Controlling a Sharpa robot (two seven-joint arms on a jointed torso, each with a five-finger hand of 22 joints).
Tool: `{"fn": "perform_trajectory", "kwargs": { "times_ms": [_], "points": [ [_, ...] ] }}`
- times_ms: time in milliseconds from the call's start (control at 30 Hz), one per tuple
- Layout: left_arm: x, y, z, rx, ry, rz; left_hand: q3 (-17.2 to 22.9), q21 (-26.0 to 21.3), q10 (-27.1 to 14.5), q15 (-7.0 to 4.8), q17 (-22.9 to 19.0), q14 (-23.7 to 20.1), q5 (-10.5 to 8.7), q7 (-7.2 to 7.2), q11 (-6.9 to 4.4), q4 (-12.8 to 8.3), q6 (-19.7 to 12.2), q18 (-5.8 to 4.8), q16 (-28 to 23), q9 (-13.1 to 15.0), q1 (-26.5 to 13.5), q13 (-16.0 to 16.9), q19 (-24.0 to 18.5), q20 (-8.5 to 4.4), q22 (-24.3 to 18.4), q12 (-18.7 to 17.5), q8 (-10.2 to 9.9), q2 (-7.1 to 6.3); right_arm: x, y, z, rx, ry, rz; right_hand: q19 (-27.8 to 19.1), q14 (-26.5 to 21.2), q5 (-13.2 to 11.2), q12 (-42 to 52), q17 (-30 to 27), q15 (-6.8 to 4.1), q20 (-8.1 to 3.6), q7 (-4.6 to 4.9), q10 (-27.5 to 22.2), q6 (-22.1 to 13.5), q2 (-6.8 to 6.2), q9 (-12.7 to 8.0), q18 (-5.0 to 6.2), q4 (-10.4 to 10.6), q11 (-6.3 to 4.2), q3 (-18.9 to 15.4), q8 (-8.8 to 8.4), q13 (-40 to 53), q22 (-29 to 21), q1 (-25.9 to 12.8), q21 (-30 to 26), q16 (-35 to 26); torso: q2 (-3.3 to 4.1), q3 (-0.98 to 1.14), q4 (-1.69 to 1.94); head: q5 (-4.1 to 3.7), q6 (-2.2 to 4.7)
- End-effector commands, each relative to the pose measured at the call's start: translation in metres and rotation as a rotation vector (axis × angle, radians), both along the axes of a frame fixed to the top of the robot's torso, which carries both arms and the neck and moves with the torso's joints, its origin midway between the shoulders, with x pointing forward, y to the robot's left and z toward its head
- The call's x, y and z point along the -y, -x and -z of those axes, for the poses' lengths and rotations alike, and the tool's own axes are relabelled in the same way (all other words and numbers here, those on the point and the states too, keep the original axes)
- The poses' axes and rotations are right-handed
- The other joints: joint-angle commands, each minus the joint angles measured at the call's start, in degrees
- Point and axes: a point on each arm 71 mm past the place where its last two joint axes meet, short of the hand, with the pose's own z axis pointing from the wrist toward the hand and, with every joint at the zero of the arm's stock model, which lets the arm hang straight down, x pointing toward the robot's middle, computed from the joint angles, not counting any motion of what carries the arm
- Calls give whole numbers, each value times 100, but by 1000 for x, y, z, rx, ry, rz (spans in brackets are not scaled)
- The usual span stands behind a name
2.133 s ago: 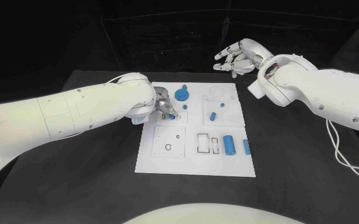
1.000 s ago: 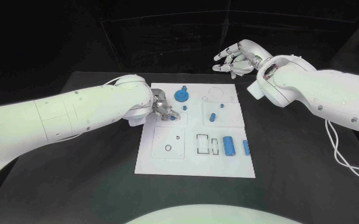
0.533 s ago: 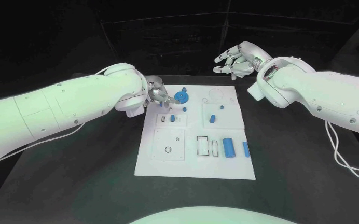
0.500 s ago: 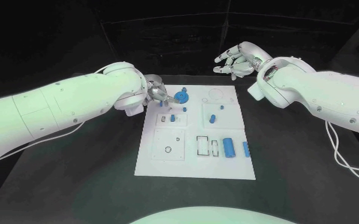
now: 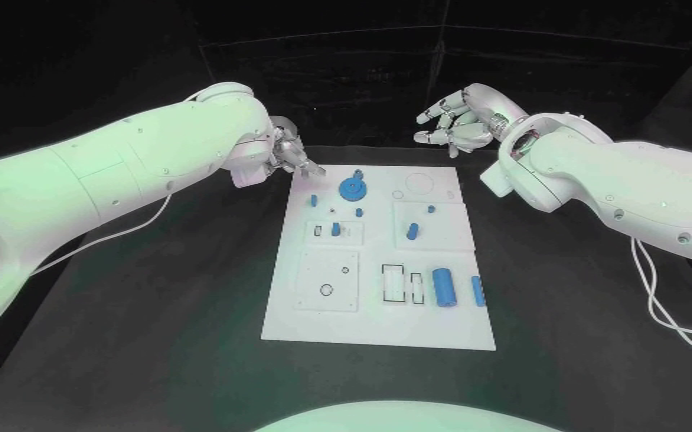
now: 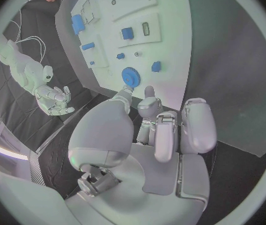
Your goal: Assemble the parts on the task board
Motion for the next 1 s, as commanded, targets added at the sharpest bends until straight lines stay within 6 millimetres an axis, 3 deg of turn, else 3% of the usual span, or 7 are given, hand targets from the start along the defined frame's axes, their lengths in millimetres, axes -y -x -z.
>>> {"fn": "perform_trajectory", "kwargs": {
  "times_ms": [33, 400, 667, 1000],
  "points": [
    [-2, -3, 7, -50, -47, 51, -44, -25, -30, 30, 1464, 583, -8, 23, -3, 12, -13, 39, 12, -21, 37, -2, 6, 36, -6, -13, -35, 13, -1, 0, -1, 2, -2, -10, -39, -25, 19, -24, -6, -4, -4, -3, -55, 14, -10, 0, 75, 20, 2, -8, 21, -9, -6, 18, -33, -21, 22, -12, -13, 6, 8],
    [-1, -9, 34, -107, -94, 46, -350, -9, -38, 38, 1488, 589, -11, 19, 2, 231, 98, 34, 24, -163, -121, -6, 32, 58, 39, 15, -115, 110, -4, 0, -1, 2, -4, -16, -39, -25, 19, -24, -6, -4, -4, -3, -55, 14, -10, 0, 75, 20, 2, -8, 21, -9, -6, 18, -33, -21, 26, -14, -18, 31, -7],
    [4, -10, 39, -99, -83, 51, -620, 30, -12, 18, 1509, 594, -18, -8, -25, 419, 190, 22, 35, -216, -240, 25, 63, 40, 106, 62, -120, 131, -4, 0, -1, 2, -4, -17, -39, -25, 19, -24, -6, -4, -4, -3, -55, 14, -10, 0, 75, 20, 2, -8, 21, -9, -6, 18, -33, -21, 21, -8, -11, 25, -12],
    [8, -10, 40, -100, -79, 61, -727, 37, 17, 0, 1509, 594, -17, -31, -44, 364, 257, 19, 35, -243, -62, 72, 71, 22, 125, 112, -112, 160, -5, -1, -1, 1, -4, -19, -39, -25, 19, -24, -6, -4, -4, -3, -55, 14, -10, 0, 75, 20, 2, -8, 21, -9, -6, 18, -33, -21, 25, -10, -14, 23, -23]
  ]
}}
